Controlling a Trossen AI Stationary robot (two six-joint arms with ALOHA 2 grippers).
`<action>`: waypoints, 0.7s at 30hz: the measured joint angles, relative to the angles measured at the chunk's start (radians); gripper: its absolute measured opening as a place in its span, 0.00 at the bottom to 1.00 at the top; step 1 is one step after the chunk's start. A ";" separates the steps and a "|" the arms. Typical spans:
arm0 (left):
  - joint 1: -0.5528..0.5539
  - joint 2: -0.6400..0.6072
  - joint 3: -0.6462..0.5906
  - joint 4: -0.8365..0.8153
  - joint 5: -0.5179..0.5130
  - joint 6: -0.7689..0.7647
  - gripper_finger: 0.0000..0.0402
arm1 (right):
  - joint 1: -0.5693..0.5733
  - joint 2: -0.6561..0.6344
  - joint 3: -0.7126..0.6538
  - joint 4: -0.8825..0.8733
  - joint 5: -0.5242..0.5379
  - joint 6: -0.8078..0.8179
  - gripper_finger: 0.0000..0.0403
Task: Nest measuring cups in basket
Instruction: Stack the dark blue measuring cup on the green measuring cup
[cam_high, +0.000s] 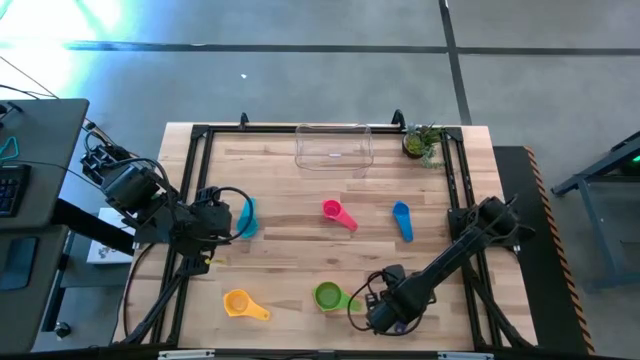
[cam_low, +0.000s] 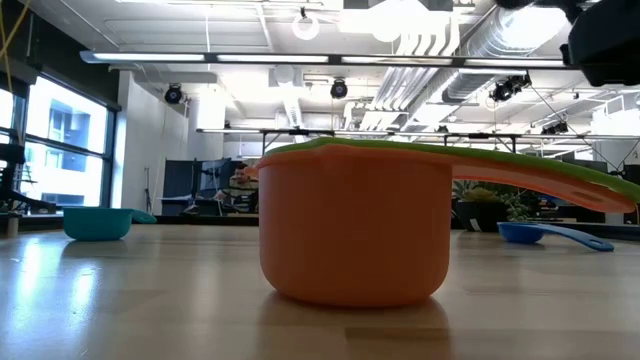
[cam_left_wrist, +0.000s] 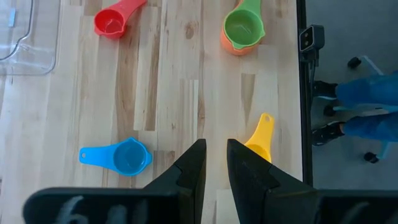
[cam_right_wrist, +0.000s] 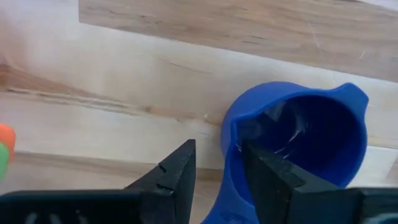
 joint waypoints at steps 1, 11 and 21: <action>0.000 0.000 0.000 0.000 0.000 0.000 0.14 | 0.000 0.001 0.000 -0.001 0.000 0.000 0.30; 0.000 0.000 0.000 0.000 0.000 0.033 0.14 | -0.001 0.024 0.000 -0.005 -0.060 -0.004 0.29; 0.000 0.000 0.000 0.000 0.000 0.033 0.14 | -0.001 0.039 0.000 0.008 -0.082 -0.055 0.07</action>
